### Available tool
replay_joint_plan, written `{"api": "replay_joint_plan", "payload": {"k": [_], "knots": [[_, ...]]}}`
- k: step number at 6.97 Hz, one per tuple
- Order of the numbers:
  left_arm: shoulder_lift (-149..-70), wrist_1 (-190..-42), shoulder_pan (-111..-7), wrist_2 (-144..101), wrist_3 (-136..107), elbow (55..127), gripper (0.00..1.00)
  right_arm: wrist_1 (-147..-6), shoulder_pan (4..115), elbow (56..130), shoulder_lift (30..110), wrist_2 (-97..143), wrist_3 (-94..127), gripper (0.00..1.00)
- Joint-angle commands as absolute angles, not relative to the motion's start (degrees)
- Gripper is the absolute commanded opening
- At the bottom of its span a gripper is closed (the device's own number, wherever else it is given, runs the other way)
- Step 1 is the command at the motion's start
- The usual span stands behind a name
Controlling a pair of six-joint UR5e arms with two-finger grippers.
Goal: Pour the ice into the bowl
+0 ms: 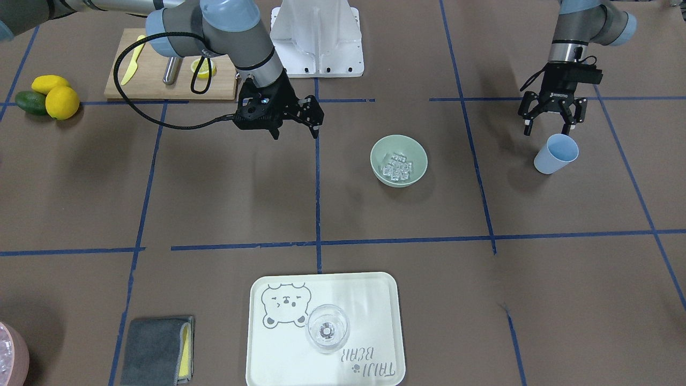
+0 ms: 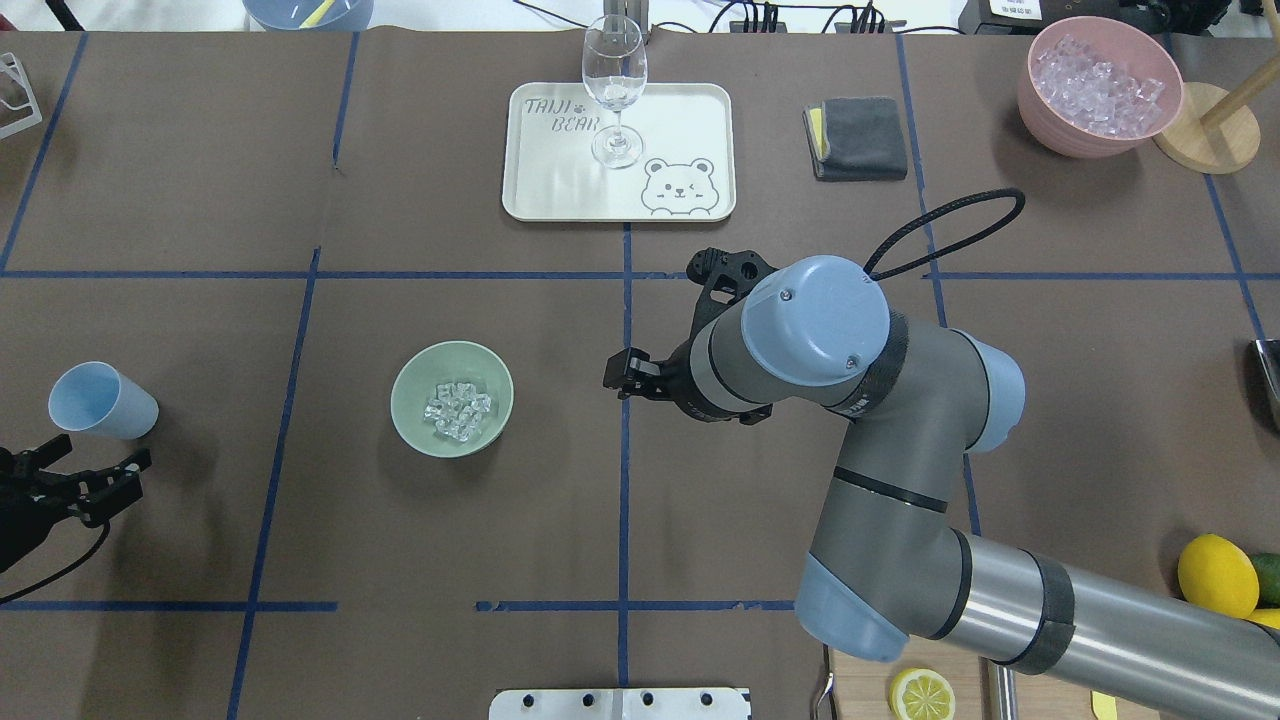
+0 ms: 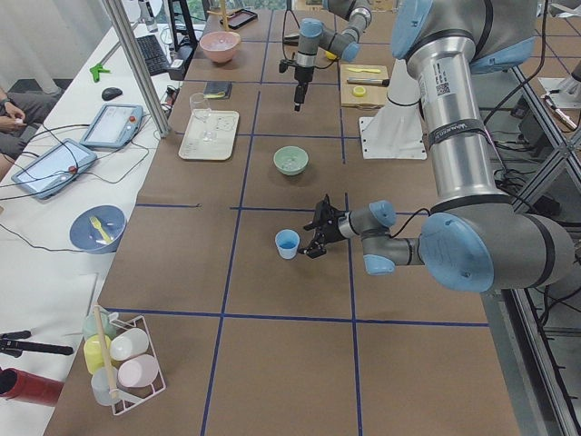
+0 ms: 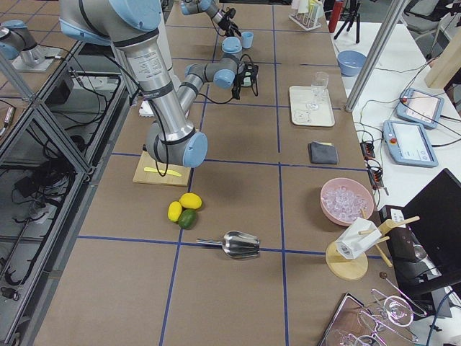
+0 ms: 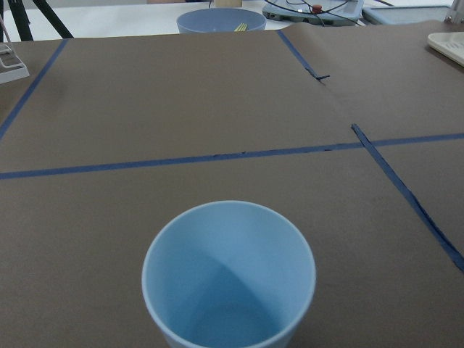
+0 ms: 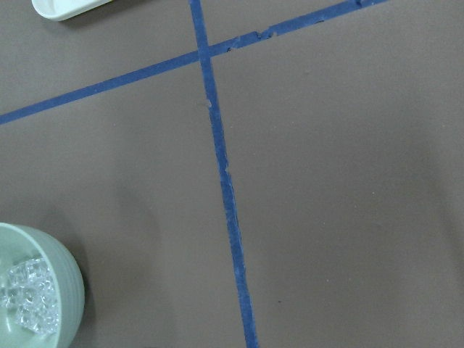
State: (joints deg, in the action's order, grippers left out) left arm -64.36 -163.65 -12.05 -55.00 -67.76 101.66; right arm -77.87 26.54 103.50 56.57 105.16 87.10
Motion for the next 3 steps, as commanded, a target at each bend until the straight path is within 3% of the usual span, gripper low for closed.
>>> {"api": "replay_joint_plan", "payload": {"k": [1, 3], "knots": [[-58.74, -152.82, -13.17, -64.54, -67.76, 114.28, 1.00, -78.05, 24.71, 102.58, 54.24, 103.12, 87.10, 1.00], [-59.15, -137.50, -21.22, -76.15, -59.13, 124.76, 1.00, -78.13, 23.99, 98.74, 50.57, 101.08, 86.92, 1.00]]}}
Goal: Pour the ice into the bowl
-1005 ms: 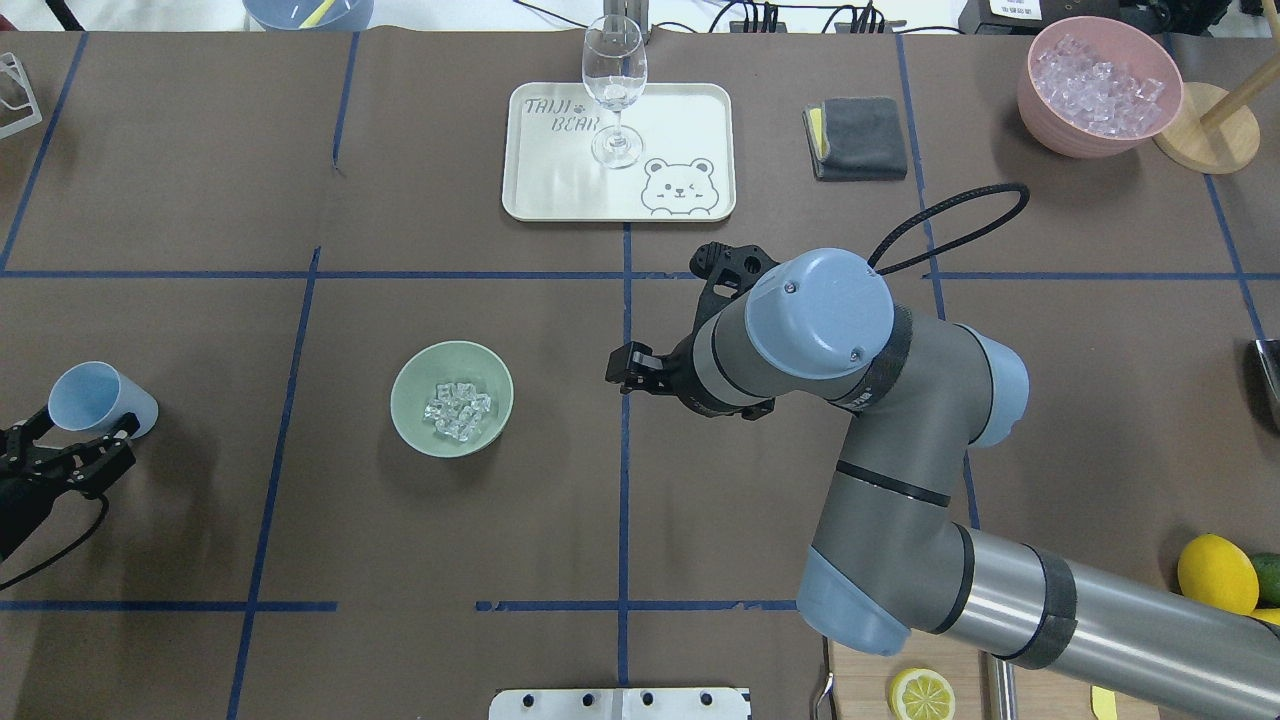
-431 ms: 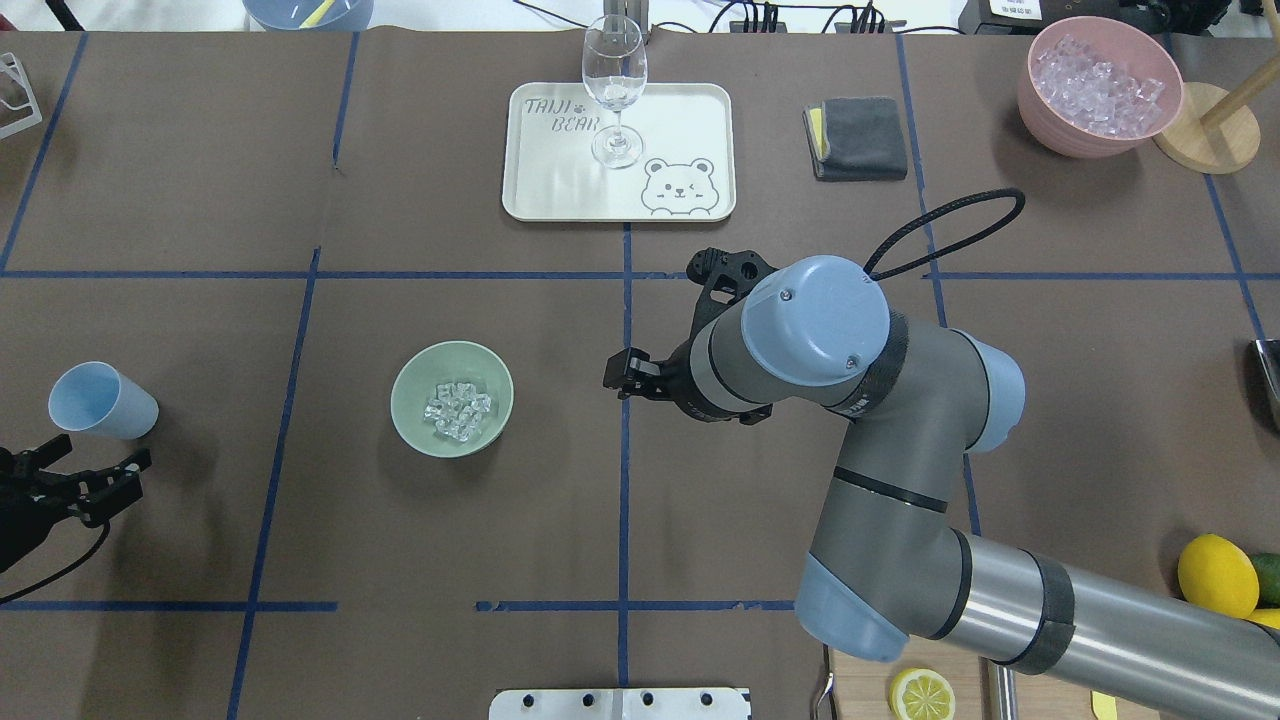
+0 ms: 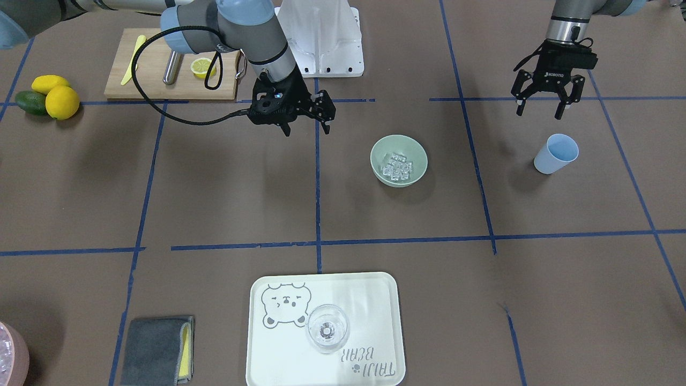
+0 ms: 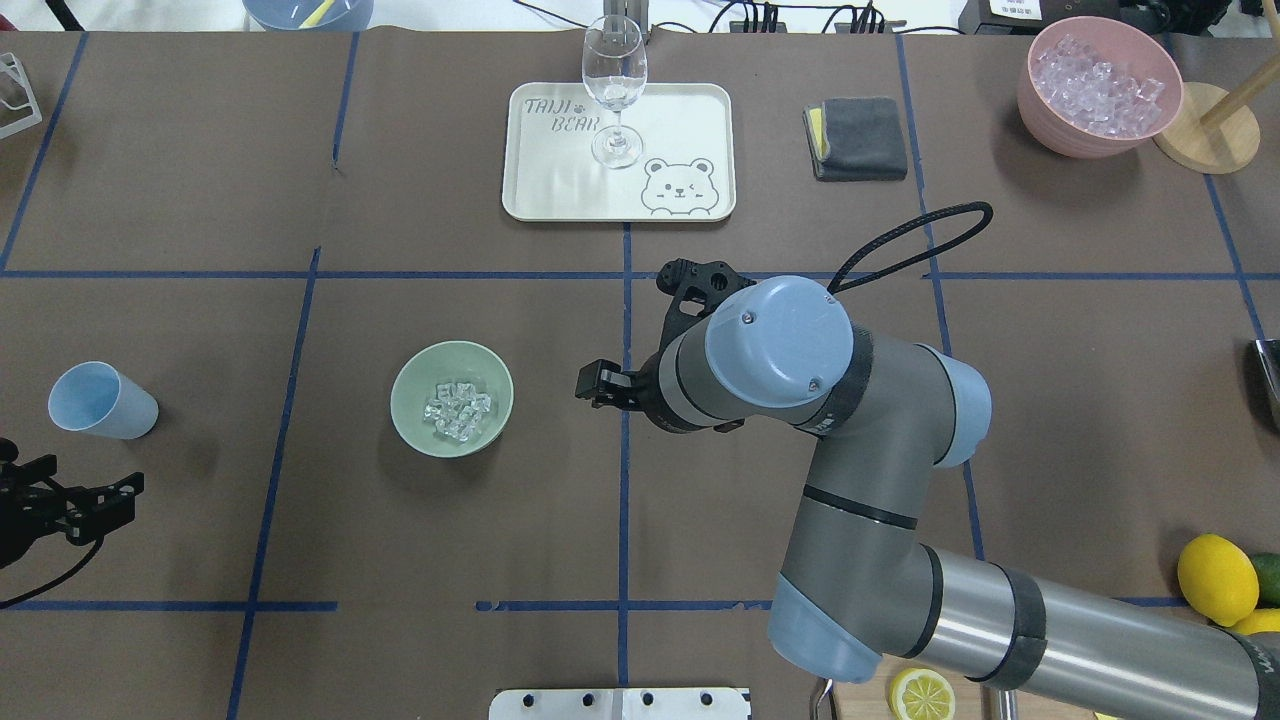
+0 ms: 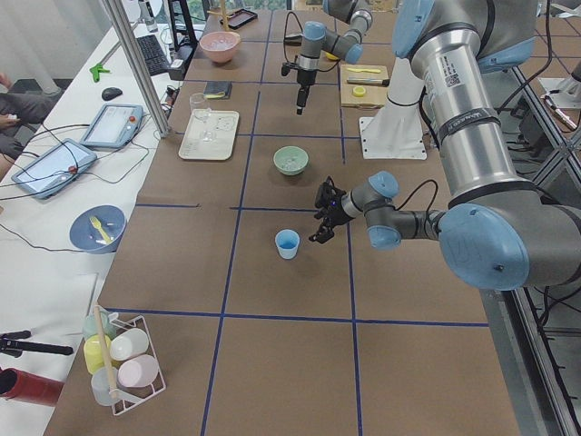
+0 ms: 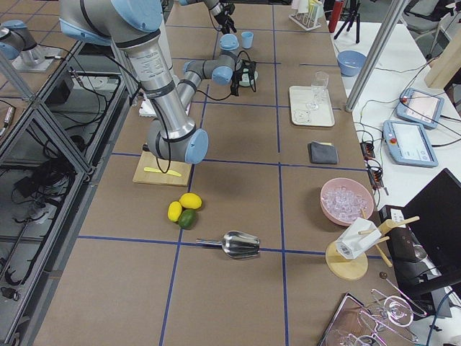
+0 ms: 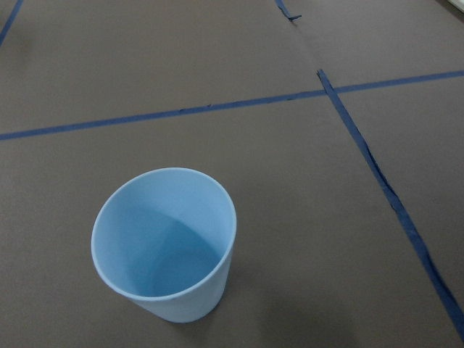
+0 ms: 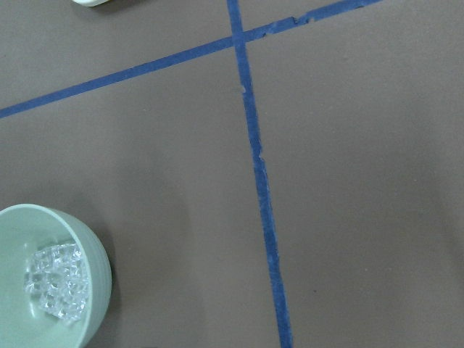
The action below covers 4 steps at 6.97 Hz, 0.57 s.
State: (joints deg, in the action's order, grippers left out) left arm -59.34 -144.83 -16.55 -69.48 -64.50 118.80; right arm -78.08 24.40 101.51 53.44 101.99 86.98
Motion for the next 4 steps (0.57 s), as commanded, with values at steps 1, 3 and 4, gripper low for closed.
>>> {"api": "replay_joint_plan", "payload": {"k": [1, 3, 4], "knots": [[-59.15, -137.37, -24.92, -80.46, -54.45, 124.63, 1.00, -78.13, 23.99, 92.44, 45.14, 100.99, 87.01, 1.00], [-60.02, -134.59, -33.18, -87.06, -44.43, 124.98, 1.00, -77.96, 23.99, 81.79, 36.87, 99.16, 86.49, 1.00], [-63.51, -129.17, -38.97, -89.62, -38.99, 125.15, 1.00, -77.96, 23.91, 76.61, 33.43, 98.97, 86.40, 1.00]]}}
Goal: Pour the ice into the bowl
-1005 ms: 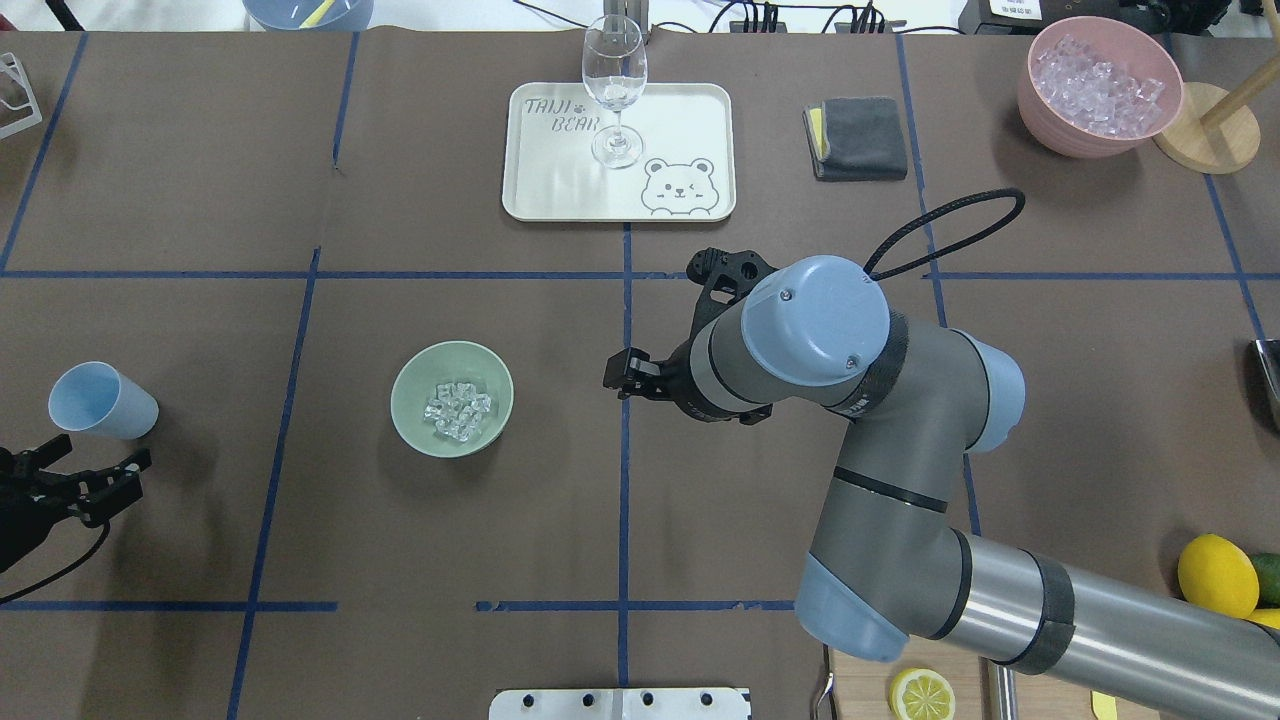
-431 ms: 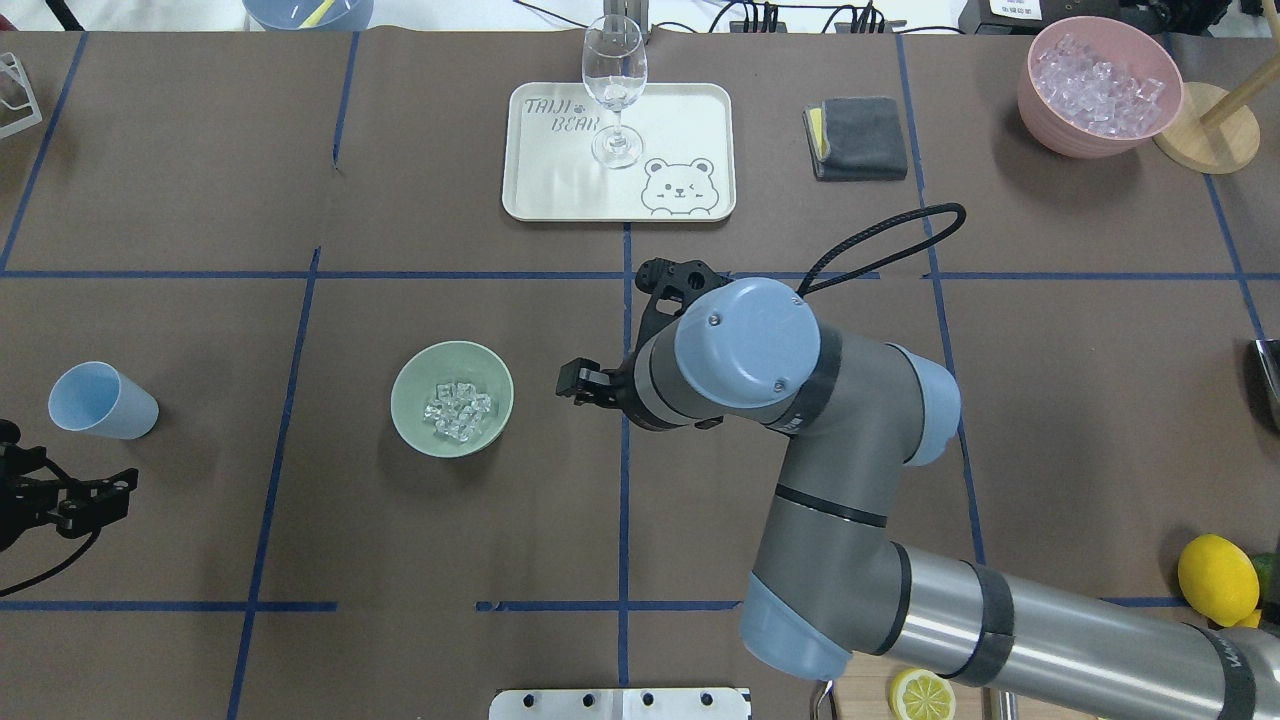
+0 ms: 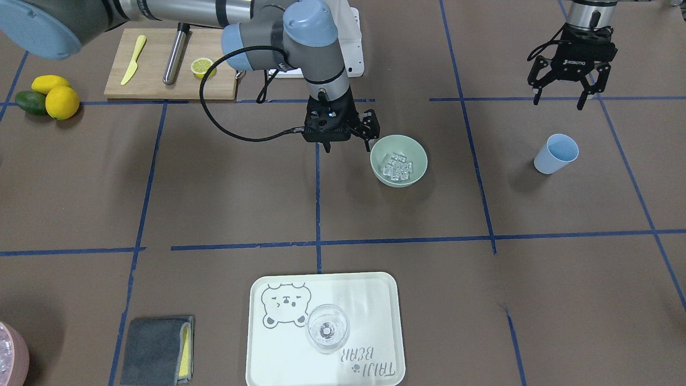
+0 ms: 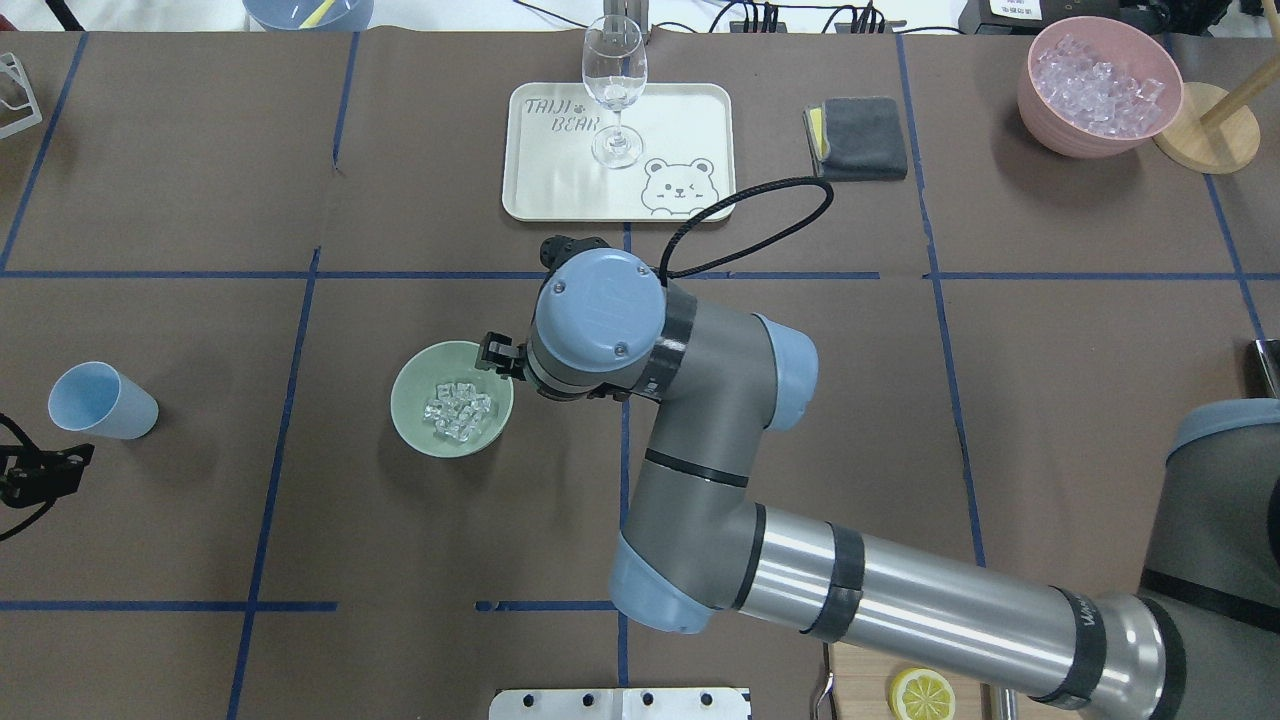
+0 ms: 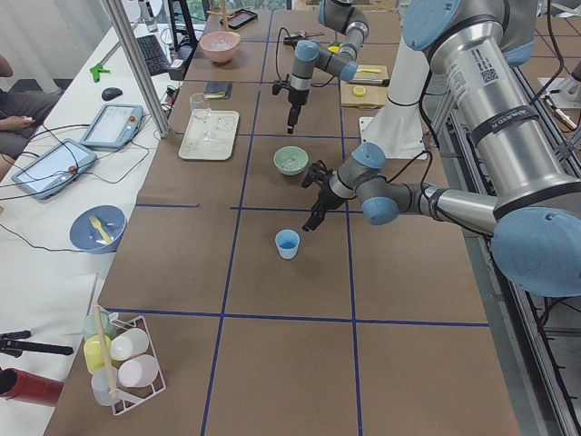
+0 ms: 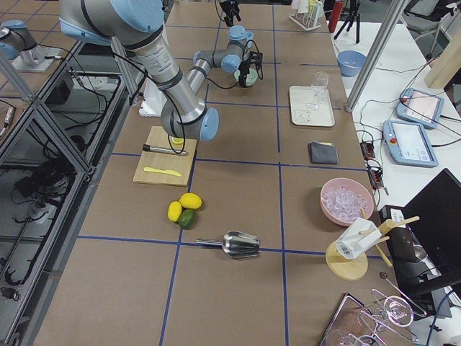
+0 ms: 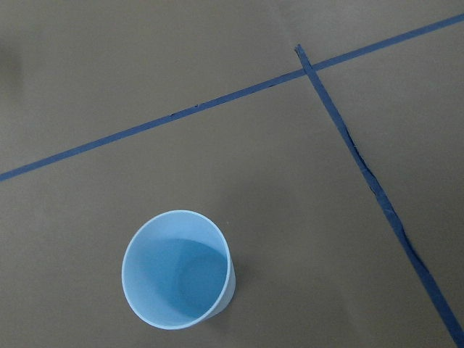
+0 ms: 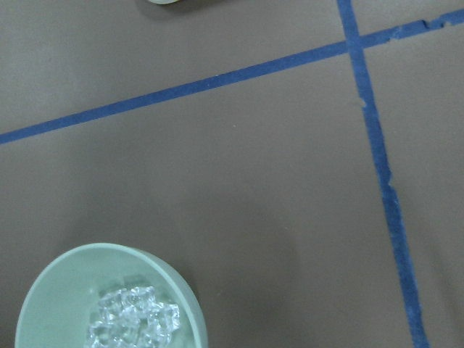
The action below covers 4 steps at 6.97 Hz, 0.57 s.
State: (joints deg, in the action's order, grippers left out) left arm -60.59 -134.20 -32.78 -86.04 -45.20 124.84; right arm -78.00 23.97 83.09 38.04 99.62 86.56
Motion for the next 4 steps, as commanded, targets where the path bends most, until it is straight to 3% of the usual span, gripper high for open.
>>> {"api": "replay_joint_plan", "payload": {"k": [1, 3, 4], "knots": [[-65.28, -126.41, -42.94, -93.13, -34.06, 124.98, 1.00, -77.78, 23.04, 72.81, 30.88, 98.88, 86.22, 1.00], [-67.31, -122.90, -51.10, -100.67, -25.45, 124.46, 1.00, -70.78, 21.63, 66.56, 30.67, 98.53, 86.13, 1.00], [-70.89, -117.13, -54.02, -102.03, -23.66, 124.80, 1.00, -70.75, 21.62, 66.53, 30.59, 98.61, 87.00, 0.83]]}}
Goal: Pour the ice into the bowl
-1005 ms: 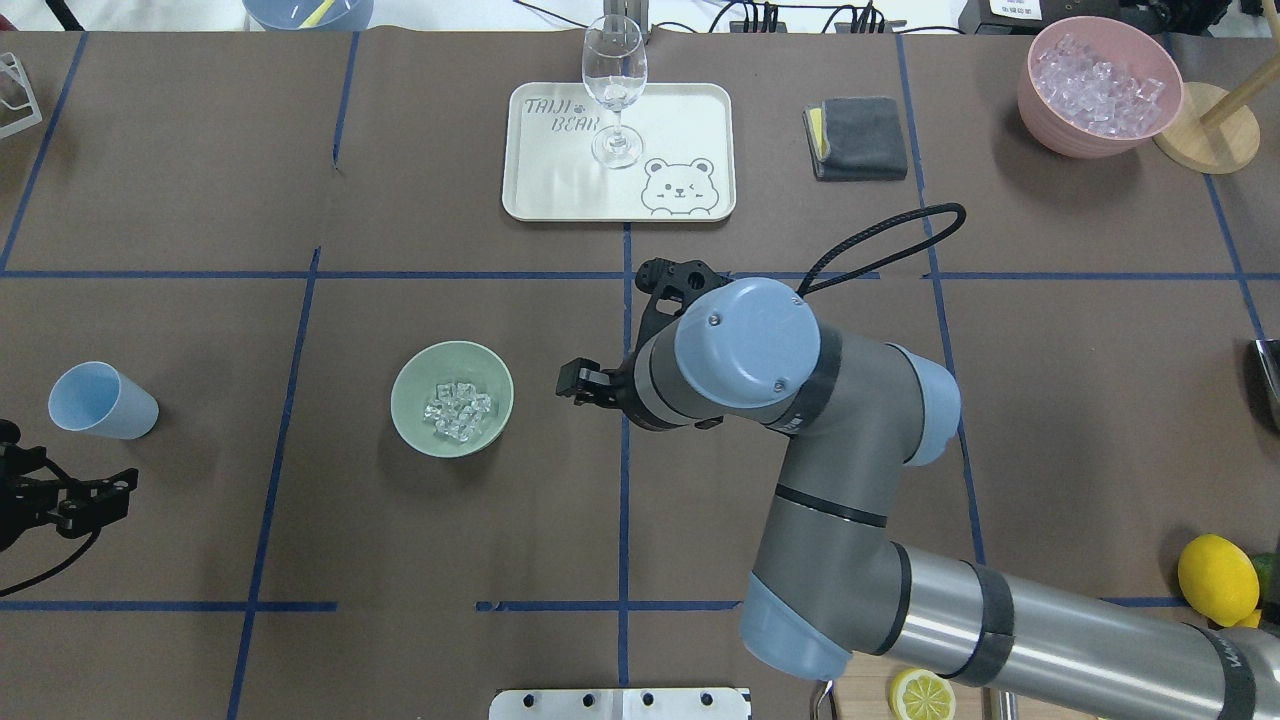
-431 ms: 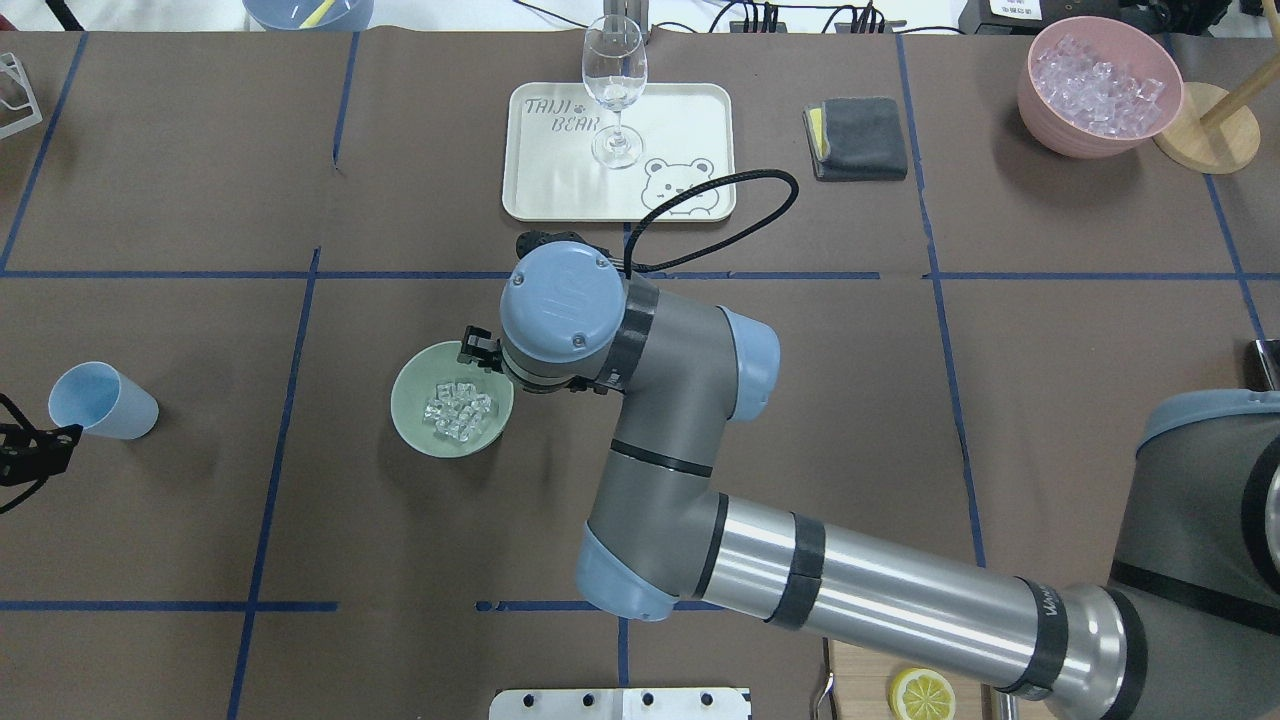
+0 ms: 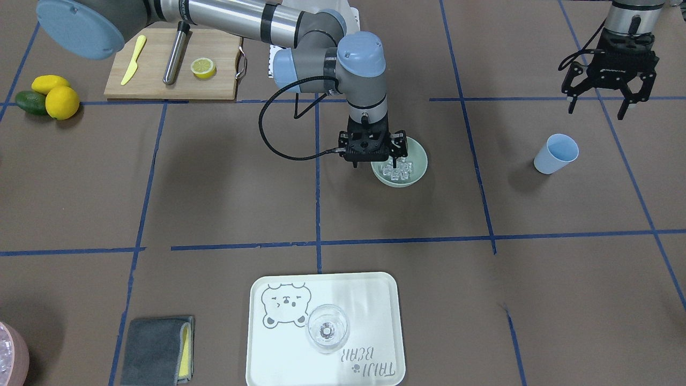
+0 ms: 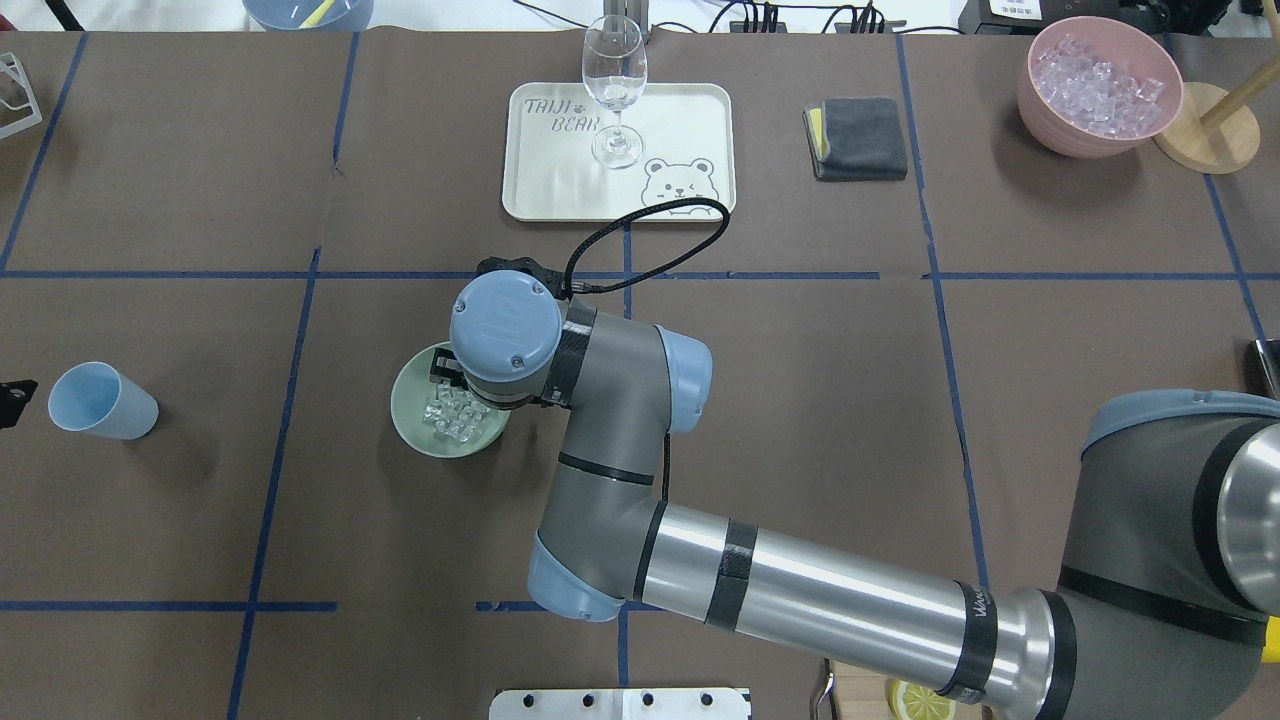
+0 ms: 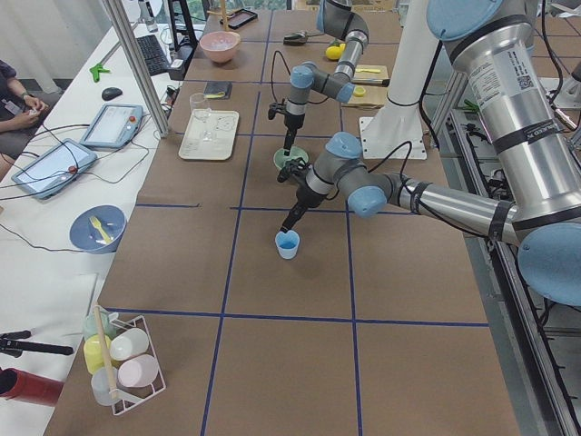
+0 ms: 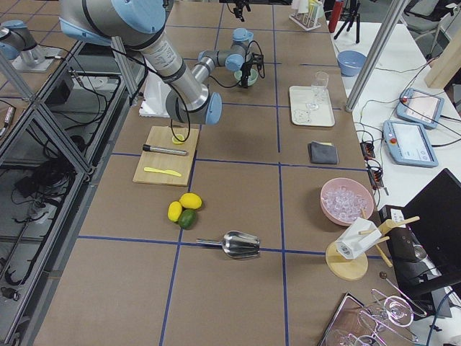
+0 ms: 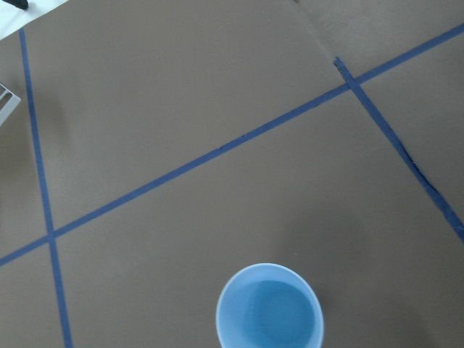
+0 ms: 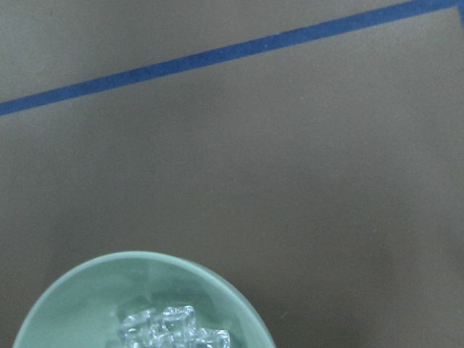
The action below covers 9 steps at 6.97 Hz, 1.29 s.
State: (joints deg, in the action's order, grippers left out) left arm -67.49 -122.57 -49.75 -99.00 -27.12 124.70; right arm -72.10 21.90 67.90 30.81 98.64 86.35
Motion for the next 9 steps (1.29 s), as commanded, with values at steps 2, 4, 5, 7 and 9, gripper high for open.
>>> {"api": "replay_joint_plan", "payload": {"k": [2, 4, 5, 7, 9], "knots": [[-73.83, -114.26, -54.23, -102.13, -23.64, 124.10, 1.00, -70.84, 21.71, 67.23, 30.59, 99.31, 89.03, 0.00], [-73.92, -114.26, -54.23, -102.39, -23.56, 123.93, 1.00, -71.01, 21.71, 68.64, 31.29, 101.15, 86.94, 0.00], [-73.92, -114.17, -54.32, -103.18, -21.47, 123.49, 1.00, -71.28, 21.88, 69.86, 31.46, 102.38, 86.23, 0.00], [-75.05, -114.08, -61.21, -108.09, -12.11, 120.69, 1.00, -71.28, 22.67, 76.16, 34.52, 102.74, 86.22, 0.00], [-80.20, -113.91, -71.23, -113.87, -1.64, 111.68, 1.00, -78.61, 26.43, 86.16, 37.77, 104.57, 85.96, 0.00]]}}
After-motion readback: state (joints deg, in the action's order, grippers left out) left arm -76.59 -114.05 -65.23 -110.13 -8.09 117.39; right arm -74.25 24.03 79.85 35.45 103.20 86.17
